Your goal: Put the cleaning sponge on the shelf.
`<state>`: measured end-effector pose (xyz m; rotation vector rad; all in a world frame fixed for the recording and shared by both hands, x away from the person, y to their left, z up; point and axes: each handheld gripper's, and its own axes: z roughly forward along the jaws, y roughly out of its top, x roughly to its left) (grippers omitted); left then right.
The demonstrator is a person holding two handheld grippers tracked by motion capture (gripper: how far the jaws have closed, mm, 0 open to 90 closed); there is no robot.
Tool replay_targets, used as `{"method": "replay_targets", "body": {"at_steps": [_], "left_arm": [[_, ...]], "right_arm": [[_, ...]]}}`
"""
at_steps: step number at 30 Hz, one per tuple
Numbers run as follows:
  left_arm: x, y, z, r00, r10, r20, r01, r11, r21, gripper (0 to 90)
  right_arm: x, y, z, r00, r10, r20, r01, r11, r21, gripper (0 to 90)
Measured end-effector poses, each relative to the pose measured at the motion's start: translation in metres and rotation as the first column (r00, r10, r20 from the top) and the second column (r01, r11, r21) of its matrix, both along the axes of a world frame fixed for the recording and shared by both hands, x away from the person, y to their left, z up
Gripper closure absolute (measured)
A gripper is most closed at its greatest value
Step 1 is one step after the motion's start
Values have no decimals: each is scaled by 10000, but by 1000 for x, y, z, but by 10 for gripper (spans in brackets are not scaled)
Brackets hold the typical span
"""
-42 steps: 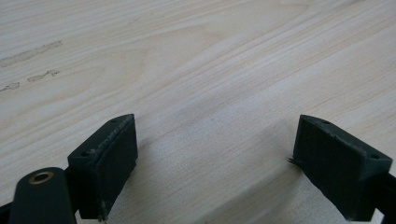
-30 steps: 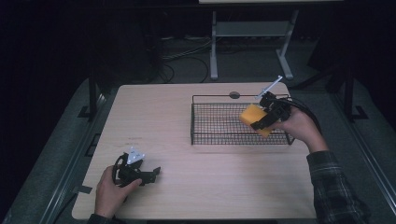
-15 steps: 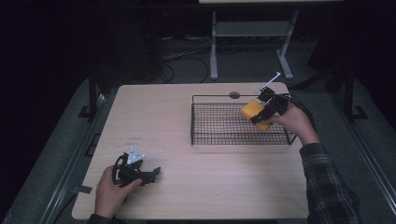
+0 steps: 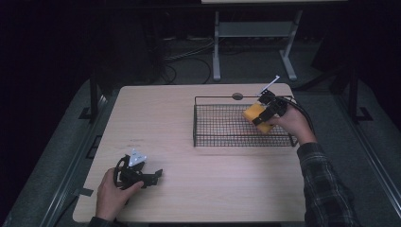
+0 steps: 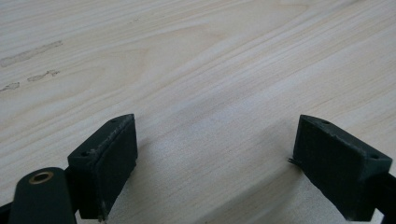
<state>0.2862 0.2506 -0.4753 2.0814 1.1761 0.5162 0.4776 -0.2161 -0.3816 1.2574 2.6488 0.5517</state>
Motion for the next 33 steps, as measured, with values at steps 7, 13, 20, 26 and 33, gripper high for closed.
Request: {"method": "replay_targets", "body": {"at_steps": [7,13,20,26,33], "left_arm": [[0,0,0,10000,0,-1,0,10000,-1,128],[0,0,0,10000,-2,-2,2,10000,0,129],[0,0,0,10000,-8,0,8,10000,10,129],[0,0,0,10000,-8,-1,8,10000,8,128],[0,0,0,10000,-2,-1,2,10000,1,128]], "right_arm": [[1,-3,-14,9995,-212,-246,214,9997,88,236],[-1,-4,-25,9985,-297,-452,299,9995,38,235],[-3,-4,-35,9973,-307,-664,305,9995,-33,234],[-3,-4,-40,9965,-331,-771,322,9994,-127,233],[-3,-4,-41,9956,-433,-827,429,9991,-70,228]]}}
